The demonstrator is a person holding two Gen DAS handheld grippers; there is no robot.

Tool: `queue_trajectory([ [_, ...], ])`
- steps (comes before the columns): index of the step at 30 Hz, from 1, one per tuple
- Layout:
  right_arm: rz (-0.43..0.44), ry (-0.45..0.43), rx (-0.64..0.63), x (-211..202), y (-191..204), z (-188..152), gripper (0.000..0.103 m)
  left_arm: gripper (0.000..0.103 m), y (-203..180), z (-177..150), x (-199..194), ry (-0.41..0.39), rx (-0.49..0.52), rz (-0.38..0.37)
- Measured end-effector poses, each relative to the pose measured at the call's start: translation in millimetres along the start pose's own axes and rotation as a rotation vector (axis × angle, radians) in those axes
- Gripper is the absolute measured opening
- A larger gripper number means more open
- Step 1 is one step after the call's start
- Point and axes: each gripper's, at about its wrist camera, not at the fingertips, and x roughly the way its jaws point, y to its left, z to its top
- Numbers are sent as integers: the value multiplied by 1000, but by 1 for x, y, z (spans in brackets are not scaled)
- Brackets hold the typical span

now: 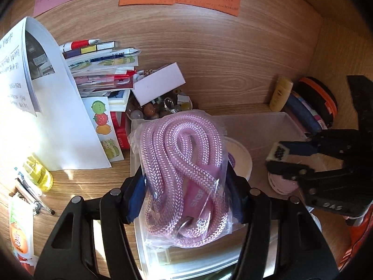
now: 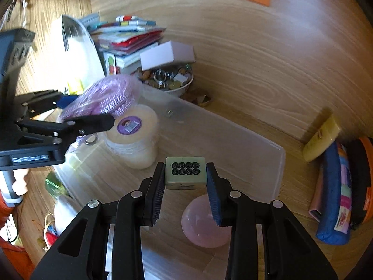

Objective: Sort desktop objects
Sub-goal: 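Carry the bagged rope and dotted green box over the clear plastic box, then open both tools to release the rope bag and dotted box into the box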

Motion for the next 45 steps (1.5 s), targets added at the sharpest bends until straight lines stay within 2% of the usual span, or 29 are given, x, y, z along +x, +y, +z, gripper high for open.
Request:
queue_trajectory([
  [9, -3, 119, -20, 33, 5, 9, 31, 67, 3, -1, -5, 5, -2, -49],
  [13, -11, 140, -31, 36, 7, 10, 31, 73, -1, -1, -8, -4, 15, -44],
  [18, -25, 176, -55, 41, 10, 9, 31, 76, -2, -1, -12, -28, 19, -30],
  [22, -51, 182, -69, 42, 12, 9, 31, 90, -1, -1, -16, -52, 15, -7],
  [26, -102, 157, -86, 40, 15, 8, 31, 90, 2, 0, -23, -76, 12, -5],
  [28, -122, 149, -83, 38, 15, 8, 33, 91, 3, 0, -25, -85, 10, -1],
  [31, -148, 123, -71, 29, 13, 6, 42, 92, 5, -1, -29, -97, 7, 10],
  [37, -186, 14, -35, -7, 12, 5, 66, 97, 3, -4, -43, -120, 11, 29],
  [42, -145, -74, 30, -42, 12, -7, 80, 100, -4, -13, -57, -127, 32, 45],
  [45, -130, -105, 56, -57, 18, -14, 81, 100, -9, -19, -62, -121, 46, 68],
])
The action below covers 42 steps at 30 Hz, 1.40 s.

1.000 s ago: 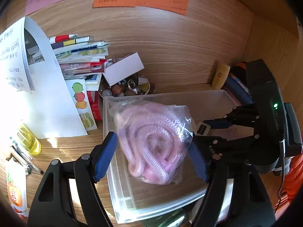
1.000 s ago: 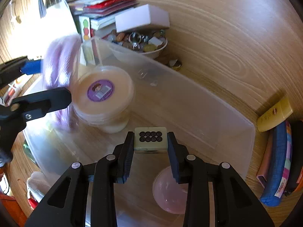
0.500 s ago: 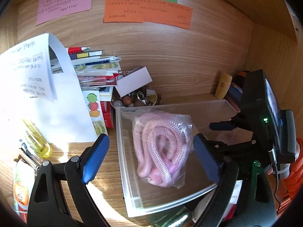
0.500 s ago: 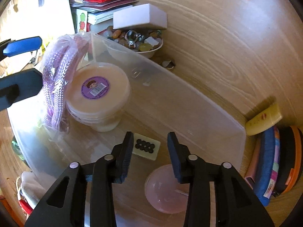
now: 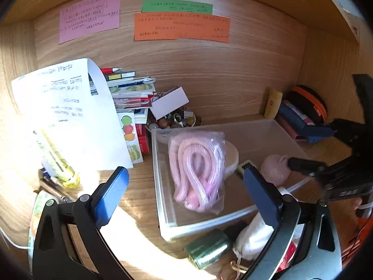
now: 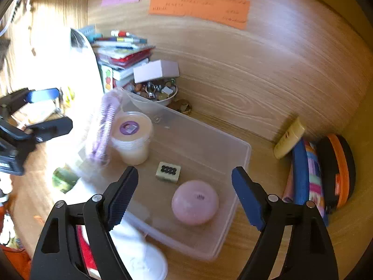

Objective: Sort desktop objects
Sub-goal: 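Open both tools to release the rope bag and dotted box into the box, then grasp the dark green bottle with the left tool while the right tool grasps the red pouch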

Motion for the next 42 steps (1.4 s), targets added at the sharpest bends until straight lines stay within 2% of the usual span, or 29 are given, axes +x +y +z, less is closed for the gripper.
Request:
queue_trajectory([
  [5, 4, -50, 21, -30, 7, -19, 83, 100, -9, -13, -13, 9, 18, 12],
  [14, 13, -95, 57, -48, 18, -66, 83, 100, -20, -43, -37, 21, 27, 31],
  [21, 81, -81, 99, -54, 30, -99, 83, 100, -22, -75, -52, 59, 21, 34],
  [27, 126, -42, 113, -53, 40, -123, 83, 100, -22, -107, -58, 112, 15, 67],
  [30, 138, -28, 126, -52, 43, -134, 83, 100, -24, -119, -65, 116, 14, 52],
  [38, 147, -30, 139, -54, 49, -140, 83, 100, -29, -126, -56, 141, 16, 21],
  [42, 207, -54, 138, -58, 54, -128, 83, 100, -22, -119, -53, 129, -19, 3],
])
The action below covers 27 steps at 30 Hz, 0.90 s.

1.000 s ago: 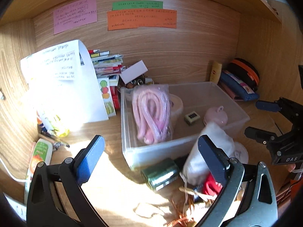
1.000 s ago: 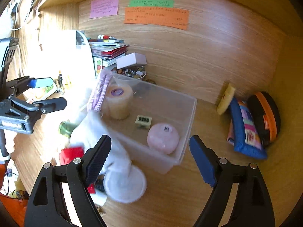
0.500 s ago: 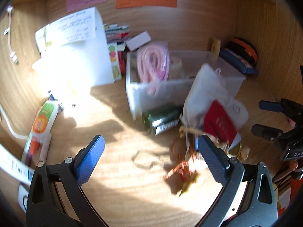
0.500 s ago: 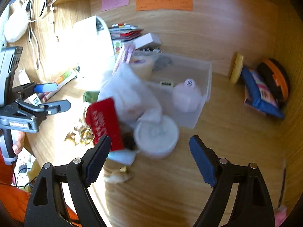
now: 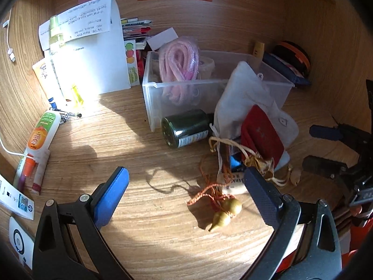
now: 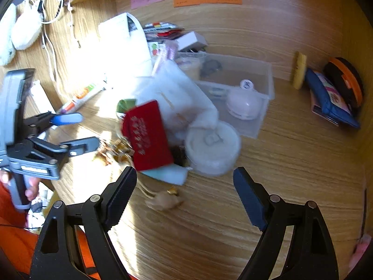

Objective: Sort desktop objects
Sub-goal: 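Grasp the dark green bottle with the left tool while the right tool grasps the red pouch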

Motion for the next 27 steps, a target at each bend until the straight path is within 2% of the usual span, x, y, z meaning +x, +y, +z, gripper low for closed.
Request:
queue_trajectory([
  [5, 76, 8, -53, 13, 20, 16, 82, 100, 13, 3, 1, -9, -41, 5],
  [11, 67, 117, -125, 53, 40, 33, 81, 100, 27, 6, 11, 24, -58, -16],
  [13, 76, 147, -139, 64, 43, 34, 72, 100, 30, 11, 17, 41, -61, -31],
  [15, 93, 174, -144, 71, 44, 34, 50, 100, 33, 17, 25, 60, -68, -45],
  [18, 95, 161, -133, 69, 39, 31, 39, 100, 37, 27, 39, 98, -83, -88],
  [20, 116, 156, -109, 65, 33, 30, 32, 100, 39, 34, 50, 125, -94, -117],
  [27, 117, 91, -48, 37, 11, 27, 31, 100, 37, 44, 76, 183, -110, -146],
])
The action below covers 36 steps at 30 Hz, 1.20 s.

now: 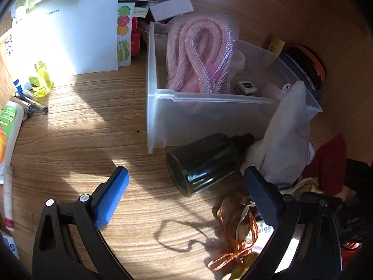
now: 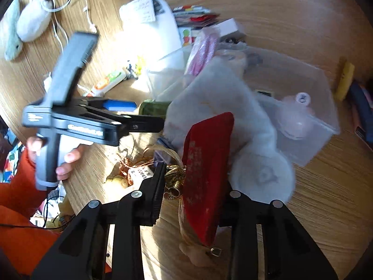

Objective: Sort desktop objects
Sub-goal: 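Grasp the dark green bottle with the left tool while the right tool grasps the red pouch, then carry the green bottle and red pouch over the clear plastic box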

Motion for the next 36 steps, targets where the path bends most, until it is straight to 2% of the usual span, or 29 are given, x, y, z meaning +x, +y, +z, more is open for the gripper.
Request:
queue_trajectory([
  [7, -31, -61, 52, -31, -22, 1, 31, 98, -6, 2, 4, -26, 11, 19],
  [8, -40, -69, 57, -35, -25, 1, 31, 95, -7, 2, 4, -29, 12, 18],
  [10, -52, -83, 69, -41, -31, 2, 31, 80, -8, 0, 6, -16, 18, 1],
  [13, -61, -105, 98, -50, -40, 3, 31, 76, -5, 4, 8, -11, 23, -19],
  [16, -76, -120, 119, -54, -47, 6, 31, 64, -7, 2, 7, -13, 38, -36],
  [27, -87, -129, 135, -53, -55, 12, 31, 64, 3, -4, -13, -69, 14, -15],
  [31, -86, -141, 132, -55, -55, 17, 31, 64, 7, -8, -29, -112, 4, 15],
  [36, -100, -172, 107, -60, -54, 28, 31, 64, 6, -5, -52, -180, 0, 10],
])
